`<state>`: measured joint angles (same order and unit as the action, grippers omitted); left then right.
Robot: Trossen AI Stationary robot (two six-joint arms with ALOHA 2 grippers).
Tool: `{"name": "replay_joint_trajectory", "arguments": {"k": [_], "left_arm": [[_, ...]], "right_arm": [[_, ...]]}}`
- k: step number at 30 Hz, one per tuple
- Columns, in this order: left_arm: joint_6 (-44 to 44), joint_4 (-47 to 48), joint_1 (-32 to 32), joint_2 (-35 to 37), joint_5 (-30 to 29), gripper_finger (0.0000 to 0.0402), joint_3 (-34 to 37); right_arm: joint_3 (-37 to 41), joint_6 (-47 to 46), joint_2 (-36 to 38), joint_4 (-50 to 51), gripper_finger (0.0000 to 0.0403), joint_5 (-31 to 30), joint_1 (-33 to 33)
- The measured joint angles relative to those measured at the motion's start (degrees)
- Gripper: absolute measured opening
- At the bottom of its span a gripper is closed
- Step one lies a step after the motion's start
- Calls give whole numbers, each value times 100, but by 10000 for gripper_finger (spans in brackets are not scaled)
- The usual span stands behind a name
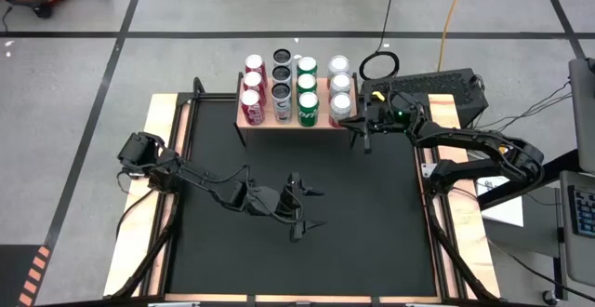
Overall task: Place canned beverage on shelf
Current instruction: Put the pink soda can aligned with the other pink soda can on the shelf
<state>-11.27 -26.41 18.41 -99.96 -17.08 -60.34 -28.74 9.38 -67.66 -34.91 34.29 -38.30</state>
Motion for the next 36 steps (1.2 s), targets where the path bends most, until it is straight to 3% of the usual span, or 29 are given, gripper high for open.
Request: {"name": "replay_joint_trajectory", "arguments": {"k": [36], "left_arm": [[-33,0,0,0,4,386,0]], "right_arm": [[-1,-77,0,-89,0,-154,-2]]}}
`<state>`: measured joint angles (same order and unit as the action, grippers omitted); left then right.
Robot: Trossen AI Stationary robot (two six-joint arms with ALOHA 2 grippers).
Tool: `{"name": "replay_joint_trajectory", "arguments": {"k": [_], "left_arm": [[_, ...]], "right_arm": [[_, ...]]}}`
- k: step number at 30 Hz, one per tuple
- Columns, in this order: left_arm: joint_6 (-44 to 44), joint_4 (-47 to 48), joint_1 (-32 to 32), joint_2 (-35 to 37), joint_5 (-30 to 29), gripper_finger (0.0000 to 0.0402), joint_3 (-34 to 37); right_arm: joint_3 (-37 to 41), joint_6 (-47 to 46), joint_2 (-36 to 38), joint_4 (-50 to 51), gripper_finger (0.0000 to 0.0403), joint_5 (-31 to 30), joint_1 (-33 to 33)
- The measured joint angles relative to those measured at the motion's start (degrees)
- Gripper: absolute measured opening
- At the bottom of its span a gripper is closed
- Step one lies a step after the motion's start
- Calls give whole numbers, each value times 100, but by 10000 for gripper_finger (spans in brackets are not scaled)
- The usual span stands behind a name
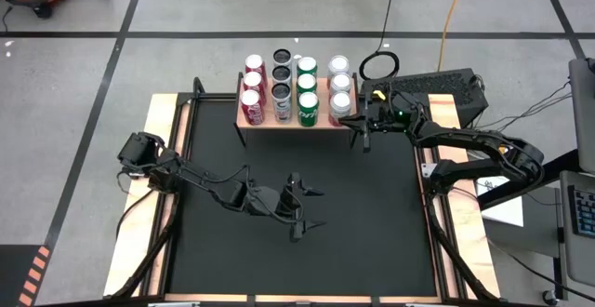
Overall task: Place canned beverage on shelf
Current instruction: Put the pink soda can aligned with the other pink soda can on the shelf
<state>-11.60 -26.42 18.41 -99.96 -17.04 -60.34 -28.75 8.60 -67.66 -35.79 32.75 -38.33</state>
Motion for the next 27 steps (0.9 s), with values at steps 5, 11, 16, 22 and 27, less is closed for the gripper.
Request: {"name": "replay_joint_trajectory", "arguments": {"k": [5,11,16,22,27], "left_arm": [[0,-2,0,0,0,386,0],[0,-1,0,0,0,386,0],[-3,-2,0,0,0,386,0],[-13,-2,0,0,0,386,0],[-15,-2,0,0,1,386,0]], "right_arm": [[0,0,0,-8,0,-2,0],[0,0,0,-35,0,0,0],[0,0,0,-33,0,0,0],[0,0,0,-26,0,-91,2],[-2,0,0,2,0,-123,2]]}}
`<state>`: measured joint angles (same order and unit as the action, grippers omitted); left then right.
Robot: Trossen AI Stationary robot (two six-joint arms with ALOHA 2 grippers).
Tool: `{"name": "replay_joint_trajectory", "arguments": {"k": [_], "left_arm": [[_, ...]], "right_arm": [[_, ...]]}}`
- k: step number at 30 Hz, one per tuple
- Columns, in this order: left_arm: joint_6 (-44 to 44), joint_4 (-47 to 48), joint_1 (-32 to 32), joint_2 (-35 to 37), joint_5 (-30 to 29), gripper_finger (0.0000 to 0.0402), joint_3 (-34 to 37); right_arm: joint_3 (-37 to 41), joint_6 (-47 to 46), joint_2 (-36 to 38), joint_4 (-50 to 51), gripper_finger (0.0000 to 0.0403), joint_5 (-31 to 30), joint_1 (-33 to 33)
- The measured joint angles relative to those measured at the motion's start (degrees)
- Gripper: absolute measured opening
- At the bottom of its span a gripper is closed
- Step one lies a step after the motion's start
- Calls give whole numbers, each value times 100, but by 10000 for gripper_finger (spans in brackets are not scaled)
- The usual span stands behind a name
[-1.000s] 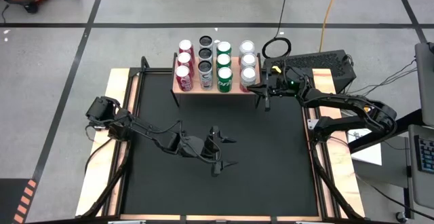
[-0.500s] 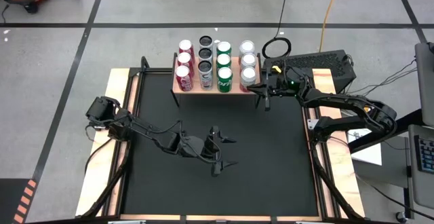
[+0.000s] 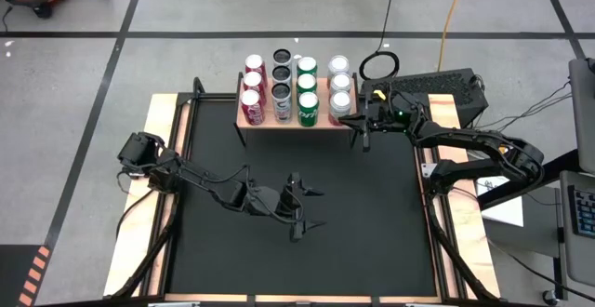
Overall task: Place canned beverage on shelf
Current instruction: Put the pink soda can aligned with the other pink soda can on the shelf, then return to Home Position
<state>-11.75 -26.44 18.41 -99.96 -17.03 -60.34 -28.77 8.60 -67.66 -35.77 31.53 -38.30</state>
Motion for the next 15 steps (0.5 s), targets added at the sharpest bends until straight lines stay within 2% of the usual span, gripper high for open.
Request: {"name": "replay_joint_trajectory", "arguments": {"k": [9,15], "left_arm": [[9,0,0,0,-32,386,0],[28,52,0,39,-667,386,0]], "right_arm": [[0,-339,122,90,0,89,158],[0,-494,856,898,0,308,432]]}}
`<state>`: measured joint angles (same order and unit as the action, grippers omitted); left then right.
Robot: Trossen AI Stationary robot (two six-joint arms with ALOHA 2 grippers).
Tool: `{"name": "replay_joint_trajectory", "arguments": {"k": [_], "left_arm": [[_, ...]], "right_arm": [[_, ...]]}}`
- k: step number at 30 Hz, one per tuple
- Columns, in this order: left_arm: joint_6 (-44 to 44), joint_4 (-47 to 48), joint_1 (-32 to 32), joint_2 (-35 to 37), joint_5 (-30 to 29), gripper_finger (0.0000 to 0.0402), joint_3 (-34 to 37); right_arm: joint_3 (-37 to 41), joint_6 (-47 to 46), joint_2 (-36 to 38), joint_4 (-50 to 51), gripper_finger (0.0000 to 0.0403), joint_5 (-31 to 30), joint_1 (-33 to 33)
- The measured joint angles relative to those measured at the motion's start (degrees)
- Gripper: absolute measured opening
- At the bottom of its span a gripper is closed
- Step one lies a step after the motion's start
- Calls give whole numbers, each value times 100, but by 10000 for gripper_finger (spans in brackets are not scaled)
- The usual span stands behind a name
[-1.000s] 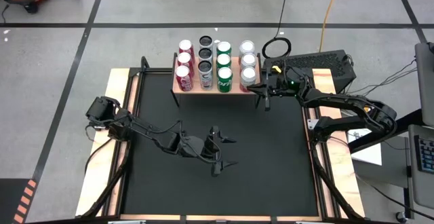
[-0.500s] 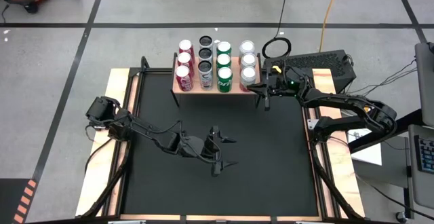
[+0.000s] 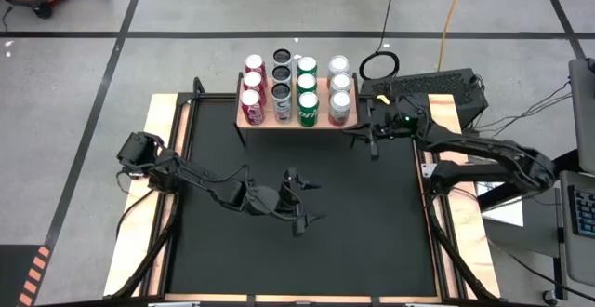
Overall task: Place canned beverage on shelf
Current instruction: Return to Home Position
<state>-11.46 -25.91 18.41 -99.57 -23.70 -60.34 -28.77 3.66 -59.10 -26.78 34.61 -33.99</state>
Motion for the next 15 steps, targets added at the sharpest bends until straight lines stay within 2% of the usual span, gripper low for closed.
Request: {"name": "replay_joint_trajectory", "arguments": {"k": [8,11,13,15], "left_arm": [[227,-122,-68,28,-409,386,-7],[12,-421,-129,28,-558,386,-7],[207,-541,-137,32,-516,384,-7],[559,-442,-86,113,-200,375,-6]], "right_arm": [[0,-151,1504,1533,0,-23,504],[0,-153,1955,1926,0,-147,810],[0,-152,2236,2239,0,-372,1013],[0,-154,2518,2542,0,-576,1212]]}}
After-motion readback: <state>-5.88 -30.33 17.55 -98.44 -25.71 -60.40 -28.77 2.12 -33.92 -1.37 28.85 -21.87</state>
